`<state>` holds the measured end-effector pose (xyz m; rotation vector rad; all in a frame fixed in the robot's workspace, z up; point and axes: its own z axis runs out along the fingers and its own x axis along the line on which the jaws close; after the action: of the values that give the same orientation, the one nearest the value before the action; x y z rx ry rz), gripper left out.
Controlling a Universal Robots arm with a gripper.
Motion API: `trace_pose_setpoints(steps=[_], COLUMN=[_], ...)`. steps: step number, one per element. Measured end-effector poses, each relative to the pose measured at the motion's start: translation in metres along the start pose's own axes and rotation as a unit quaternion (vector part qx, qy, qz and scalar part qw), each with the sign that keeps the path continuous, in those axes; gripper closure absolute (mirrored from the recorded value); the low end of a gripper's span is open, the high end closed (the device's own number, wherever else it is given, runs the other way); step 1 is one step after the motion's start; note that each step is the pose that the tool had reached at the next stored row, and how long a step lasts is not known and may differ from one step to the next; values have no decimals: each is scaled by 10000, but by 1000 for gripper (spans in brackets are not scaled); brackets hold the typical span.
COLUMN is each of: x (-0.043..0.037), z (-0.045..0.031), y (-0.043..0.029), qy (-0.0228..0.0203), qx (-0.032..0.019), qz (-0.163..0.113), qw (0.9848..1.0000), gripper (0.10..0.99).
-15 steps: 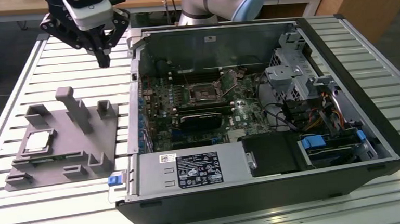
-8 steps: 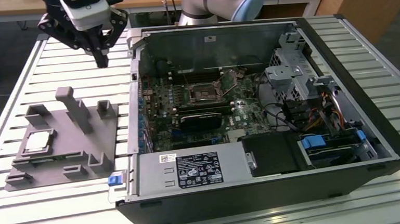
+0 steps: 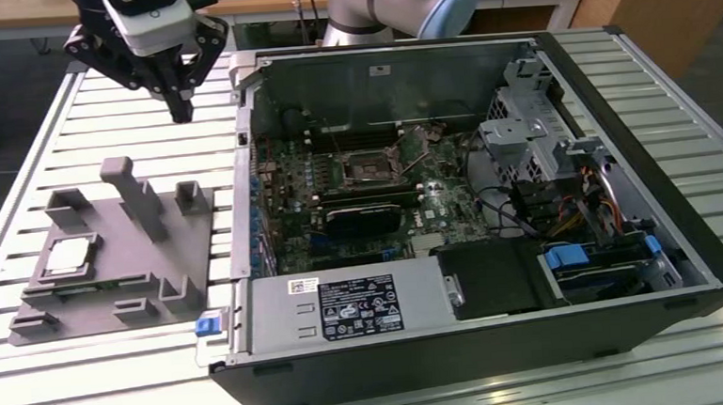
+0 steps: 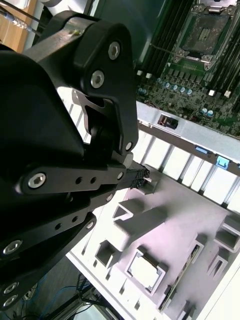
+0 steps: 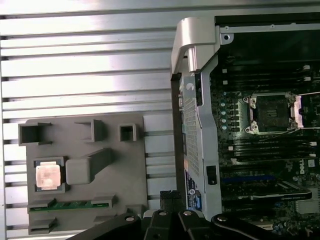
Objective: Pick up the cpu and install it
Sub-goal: 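Reach for the cpu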
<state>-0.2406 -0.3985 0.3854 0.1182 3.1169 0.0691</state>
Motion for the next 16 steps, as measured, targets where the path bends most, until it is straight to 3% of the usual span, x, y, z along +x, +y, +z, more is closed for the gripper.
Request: trace_pose_setpoints(steps=[16], x=[56], z=[1], y=[-4], qy=[0], qx=[0], qz=[0], qw=[10000], gripper=[980])
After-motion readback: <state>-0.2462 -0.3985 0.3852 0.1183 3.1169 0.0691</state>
